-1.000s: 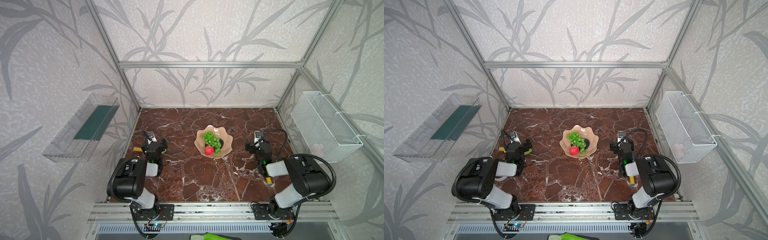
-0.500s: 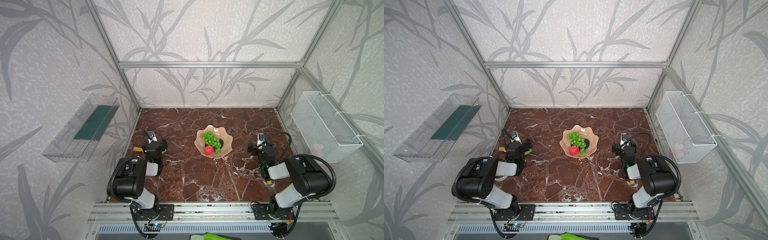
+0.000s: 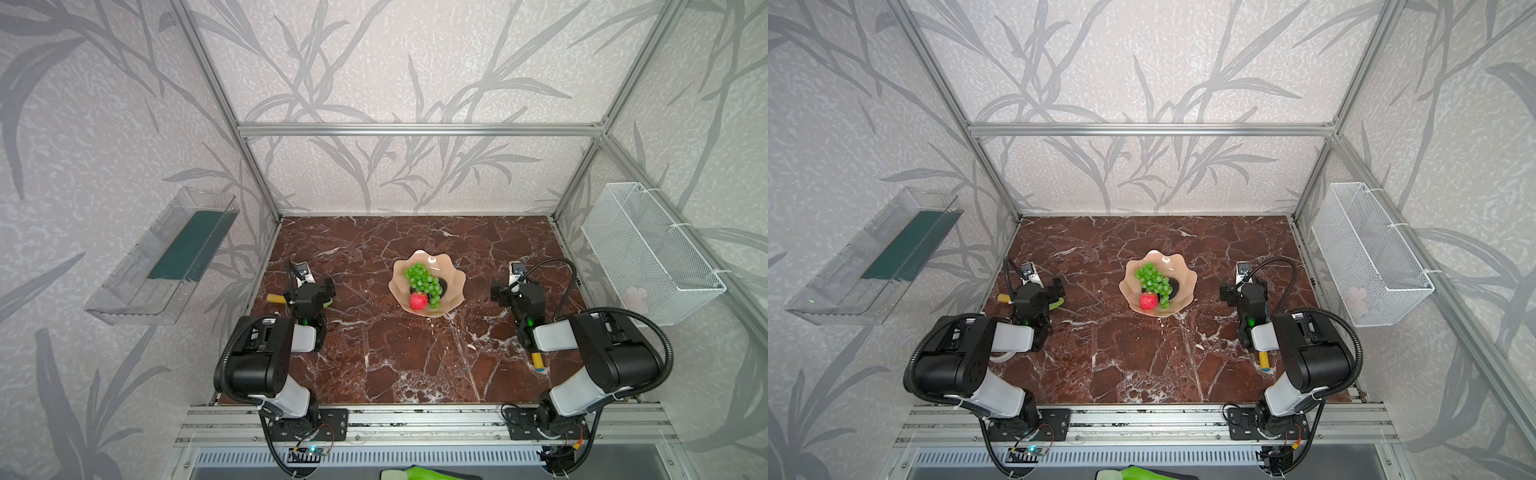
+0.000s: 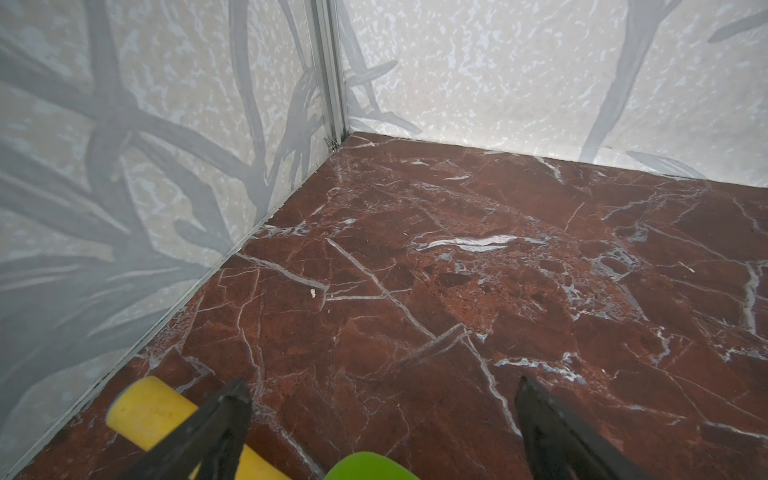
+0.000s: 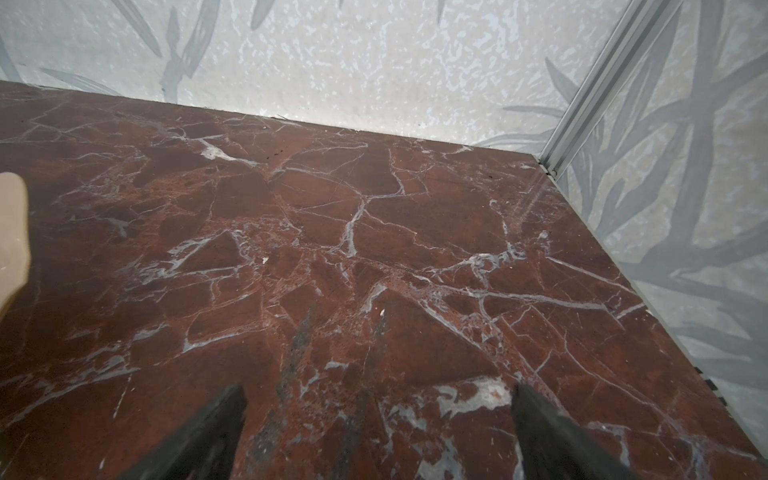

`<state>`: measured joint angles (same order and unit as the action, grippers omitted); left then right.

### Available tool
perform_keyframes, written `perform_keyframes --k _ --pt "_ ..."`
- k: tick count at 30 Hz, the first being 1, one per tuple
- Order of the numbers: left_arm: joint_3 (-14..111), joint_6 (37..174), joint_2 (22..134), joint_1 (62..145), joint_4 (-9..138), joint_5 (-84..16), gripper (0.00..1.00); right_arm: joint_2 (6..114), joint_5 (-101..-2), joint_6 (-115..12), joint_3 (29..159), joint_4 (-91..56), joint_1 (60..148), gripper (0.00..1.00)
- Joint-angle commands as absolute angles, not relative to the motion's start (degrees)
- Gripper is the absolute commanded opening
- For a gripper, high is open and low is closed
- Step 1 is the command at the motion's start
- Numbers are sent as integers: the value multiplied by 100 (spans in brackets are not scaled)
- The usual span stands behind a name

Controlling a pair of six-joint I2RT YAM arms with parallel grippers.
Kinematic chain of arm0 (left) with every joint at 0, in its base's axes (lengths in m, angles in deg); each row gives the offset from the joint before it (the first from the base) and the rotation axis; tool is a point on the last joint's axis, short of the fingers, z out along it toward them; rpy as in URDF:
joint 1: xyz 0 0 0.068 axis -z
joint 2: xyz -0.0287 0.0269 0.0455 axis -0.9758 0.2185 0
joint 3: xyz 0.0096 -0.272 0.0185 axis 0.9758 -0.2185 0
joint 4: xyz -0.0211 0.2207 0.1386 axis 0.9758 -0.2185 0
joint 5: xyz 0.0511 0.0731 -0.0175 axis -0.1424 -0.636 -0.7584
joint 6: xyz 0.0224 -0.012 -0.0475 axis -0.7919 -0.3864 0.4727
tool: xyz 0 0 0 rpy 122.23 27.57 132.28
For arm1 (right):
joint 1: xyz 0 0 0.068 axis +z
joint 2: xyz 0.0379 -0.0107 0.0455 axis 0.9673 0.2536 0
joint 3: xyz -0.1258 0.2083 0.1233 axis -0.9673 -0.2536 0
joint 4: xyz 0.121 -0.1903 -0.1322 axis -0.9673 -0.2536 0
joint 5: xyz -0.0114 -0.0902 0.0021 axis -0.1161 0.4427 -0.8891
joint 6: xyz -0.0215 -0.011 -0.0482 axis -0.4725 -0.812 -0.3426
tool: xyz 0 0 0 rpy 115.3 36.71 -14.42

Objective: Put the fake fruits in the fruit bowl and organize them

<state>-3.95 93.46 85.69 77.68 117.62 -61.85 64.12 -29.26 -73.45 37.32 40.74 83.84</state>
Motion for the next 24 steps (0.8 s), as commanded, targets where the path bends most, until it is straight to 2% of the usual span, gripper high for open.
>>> perform_keyframes --k 1,9,12,13,14,16,19,20,22,24 --pt "-317 9261 8613 7773 11764 -6179 99 6354 -2723 -7317 3757 4161 8411 99" --pt "-315 9255 8614 7773 11758 -6178 99 6347 -2712 -7319 3756 4155 8410 99" --pt "-321 9261 8614 7773 11758 -6183 99 6354 -3411 -7583 3617 4426 8410 99" --pt "-319 9253 8615 7771 11756 -6179 99 6365 -3262 -7564 3579 4509 8431 99" --pt "-315 9261 8609 7768 11756 -6179 99 6373 -2485 -7324 3614 4478 8461 99" --pt "-317 9255 8614 7773 11756 -6179 99 6263 -2482 -7074 3612 4275 8332 99" --pt "-316 9259 8613 7772 11756 -6178 99 6355 -3624 -7634 3522 4598 8400 99" --pt "-321 9262 8614 7773 11758 -6183 99 6354 -3511 -7715 3499 4653 8468 99" --pt "-316 9257 8613 7773 11756 -6178 99 6400 -2467 -7369 3550 4641 8511 99" --pt "-321 9261 8610 7773 11762 -6179 99 6342 -2674 -7290 3550 4521 8427 99"
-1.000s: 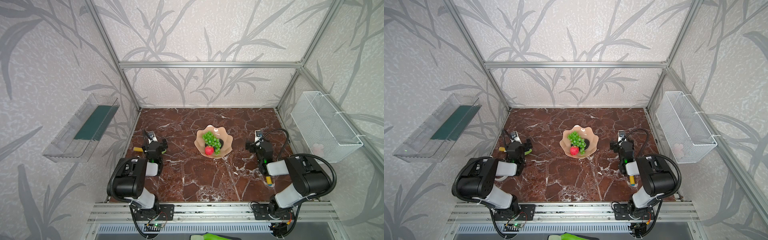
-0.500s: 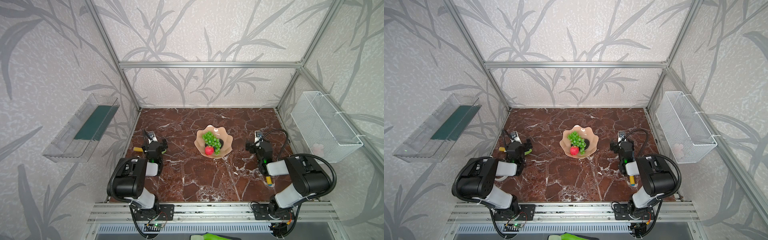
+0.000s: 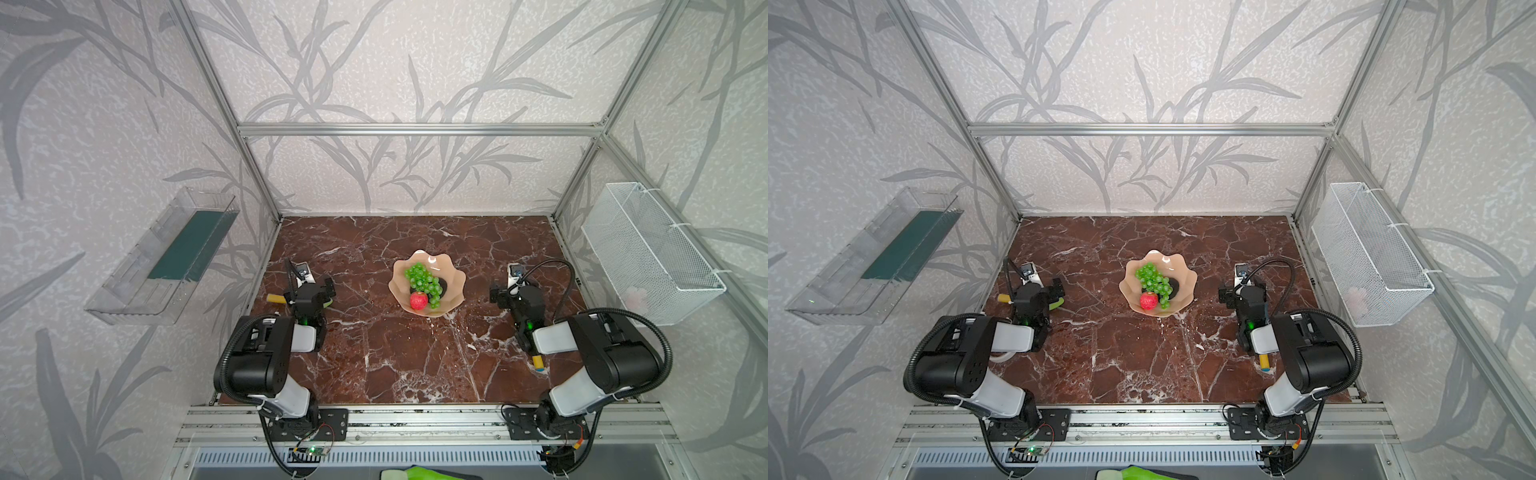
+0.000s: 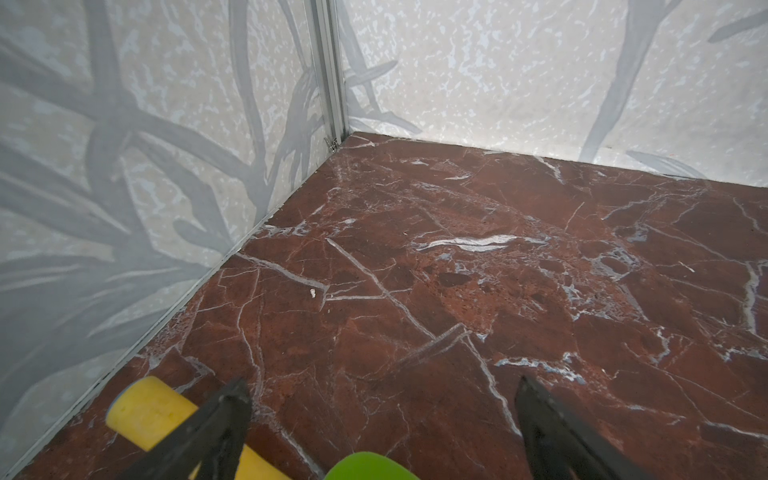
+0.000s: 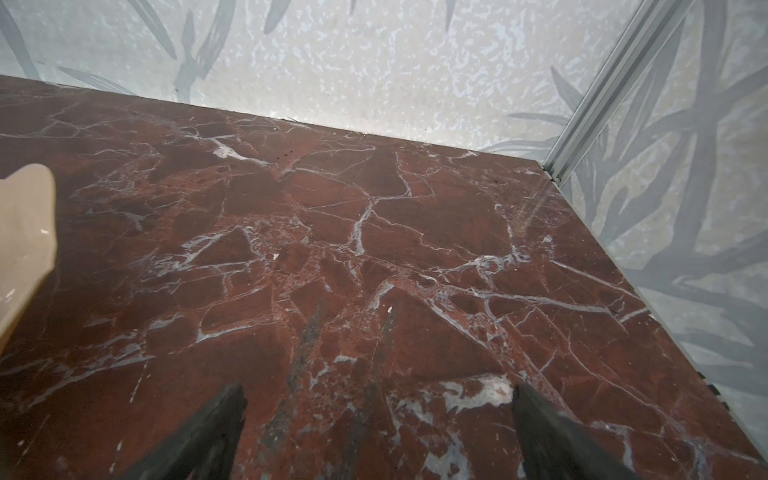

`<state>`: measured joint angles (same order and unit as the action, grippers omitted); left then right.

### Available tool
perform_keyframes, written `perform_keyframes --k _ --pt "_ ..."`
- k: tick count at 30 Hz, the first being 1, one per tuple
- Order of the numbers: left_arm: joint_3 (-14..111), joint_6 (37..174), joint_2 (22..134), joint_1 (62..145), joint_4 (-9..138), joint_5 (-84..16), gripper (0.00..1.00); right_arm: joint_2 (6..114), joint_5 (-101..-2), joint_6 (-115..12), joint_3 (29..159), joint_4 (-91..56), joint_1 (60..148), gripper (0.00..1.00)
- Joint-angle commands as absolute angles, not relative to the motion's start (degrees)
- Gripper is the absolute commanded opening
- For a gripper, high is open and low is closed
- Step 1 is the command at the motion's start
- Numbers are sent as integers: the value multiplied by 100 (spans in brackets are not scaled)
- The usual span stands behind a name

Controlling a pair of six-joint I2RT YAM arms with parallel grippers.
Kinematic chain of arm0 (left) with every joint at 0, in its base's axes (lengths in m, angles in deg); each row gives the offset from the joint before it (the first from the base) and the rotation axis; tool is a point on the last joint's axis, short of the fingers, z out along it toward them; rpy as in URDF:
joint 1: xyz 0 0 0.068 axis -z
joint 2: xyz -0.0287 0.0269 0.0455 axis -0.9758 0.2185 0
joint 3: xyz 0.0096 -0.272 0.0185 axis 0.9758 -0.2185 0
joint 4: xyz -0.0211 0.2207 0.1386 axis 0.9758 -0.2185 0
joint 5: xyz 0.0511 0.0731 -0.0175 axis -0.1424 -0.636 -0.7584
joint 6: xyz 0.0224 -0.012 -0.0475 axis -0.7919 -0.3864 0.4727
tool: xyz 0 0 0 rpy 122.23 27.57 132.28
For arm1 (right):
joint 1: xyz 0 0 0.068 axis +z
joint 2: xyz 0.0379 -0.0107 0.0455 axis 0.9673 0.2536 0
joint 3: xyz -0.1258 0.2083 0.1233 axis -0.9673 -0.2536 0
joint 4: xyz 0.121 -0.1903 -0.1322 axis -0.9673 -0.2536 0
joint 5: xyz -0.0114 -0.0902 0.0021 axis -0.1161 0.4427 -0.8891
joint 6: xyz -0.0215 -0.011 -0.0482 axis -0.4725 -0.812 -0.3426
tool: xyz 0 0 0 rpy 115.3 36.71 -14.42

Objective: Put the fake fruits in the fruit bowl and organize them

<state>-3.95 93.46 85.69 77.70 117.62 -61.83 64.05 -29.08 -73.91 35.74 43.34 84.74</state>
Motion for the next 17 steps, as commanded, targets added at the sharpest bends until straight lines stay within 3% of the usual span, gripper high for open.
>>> perform_keyframes --k 1,2,5,17 --pt "-314 9261 8609 7773 11756 -6178 99 6396 -3189 -7505 3547 4634 8444 99" --pt "-320 9261 8614 7772 11756 -6178 99 6375 -3406 -7706 3531 4628 8498 99" --pt "-321 9259 8615 7773 11756 -6178 99 6396 -2413 -7462 3691 4395 8594 99" --pt "-319 9255 8613 7769 11756 -6178 99 6374 -2484 -7384 3774 4173 8524 99"
